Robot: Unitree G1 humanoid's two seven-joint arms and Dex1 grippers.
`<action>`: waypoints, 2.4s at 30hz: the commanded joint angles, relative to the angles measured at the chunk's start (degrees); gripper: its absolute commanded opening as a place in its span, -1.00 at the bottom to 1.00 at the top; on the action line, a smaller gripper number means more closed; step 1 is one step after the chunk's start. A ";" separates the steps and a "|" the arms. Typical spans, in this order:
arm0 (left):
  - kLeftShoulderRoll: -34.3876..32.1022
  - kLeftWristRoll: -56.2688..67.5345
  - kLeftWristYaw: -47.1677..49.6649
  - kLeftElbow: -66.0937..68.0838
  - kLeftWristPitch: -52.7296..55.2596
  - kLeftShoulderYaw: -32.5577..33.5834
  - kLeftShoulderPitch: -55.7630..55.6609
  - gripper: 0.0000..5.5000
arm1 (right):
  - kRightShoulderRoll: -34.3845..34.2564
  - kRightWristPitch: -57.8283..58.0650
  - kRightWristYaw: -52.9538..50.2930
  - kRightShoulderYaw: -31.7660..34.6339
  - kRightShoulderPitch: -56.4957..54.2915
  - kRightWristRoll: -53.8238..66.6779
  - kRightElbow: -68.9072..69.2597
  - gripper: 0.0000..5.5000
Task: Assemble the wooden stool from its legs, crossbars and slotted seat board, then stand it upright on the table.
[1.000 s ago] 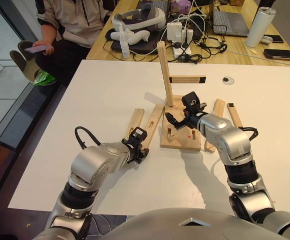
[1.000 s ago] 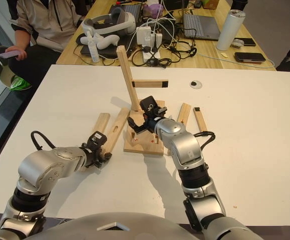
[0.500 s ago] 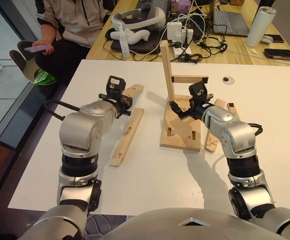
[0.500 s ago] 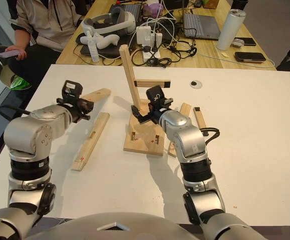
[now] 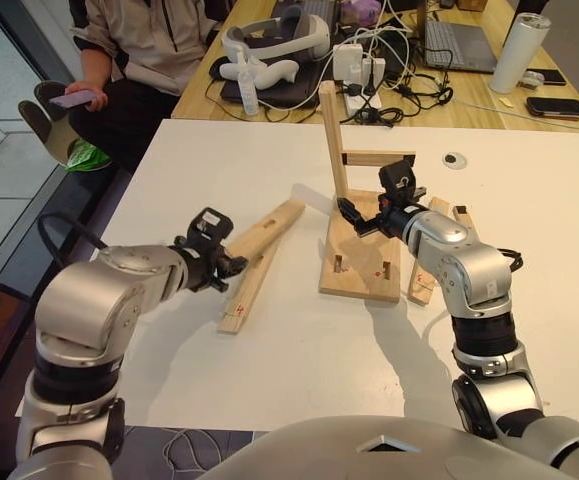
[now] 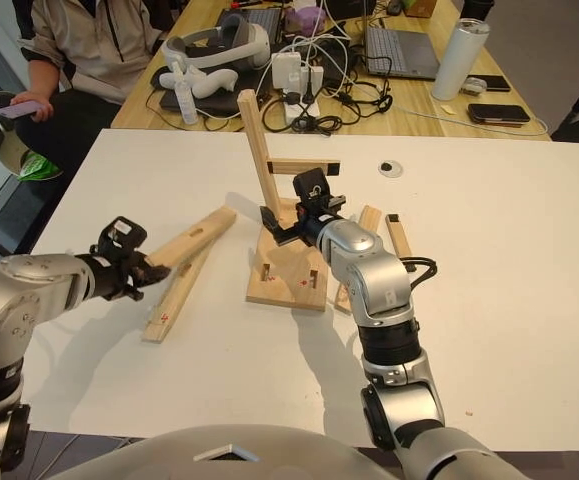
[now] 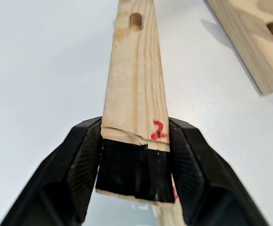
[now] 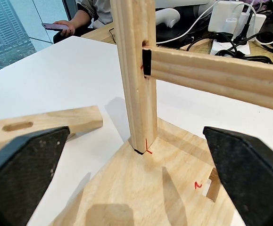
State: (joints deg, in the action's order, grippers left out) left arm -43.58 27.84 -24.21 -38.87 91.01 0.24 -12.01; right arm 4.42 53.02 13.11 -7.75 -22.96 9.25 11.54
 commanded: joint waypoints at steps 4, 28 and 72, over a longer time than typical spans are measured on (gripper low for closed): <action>-9.54 1.07 -4.68 -1.23 -5.48 -7.05 3.50 -0.25 | -0.19 0.91 -0.27 -0.30 -0.04 0.34 0.48 0.96; -1.56 -10.62 -1.07 7.61 -12.91 -27.52 -13.59 0.02 | -0.03 0.56 0.30 -2.14 -2.28 -0.04 -1.95 0.96; 13.72 -16.51 11.41 16.33 -13.16 -9.99 -16.72 -0.23 | -2.90 -8.12 -0.34 7.22 -5.85 4.49 -3.62 0.96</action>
State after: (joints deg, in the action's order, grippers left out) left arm -30.03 12.10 -13.13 -23.87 79.06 -11.87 -25.63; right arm 2.14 45.93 12.92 -2.80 -26.78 12.03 7.58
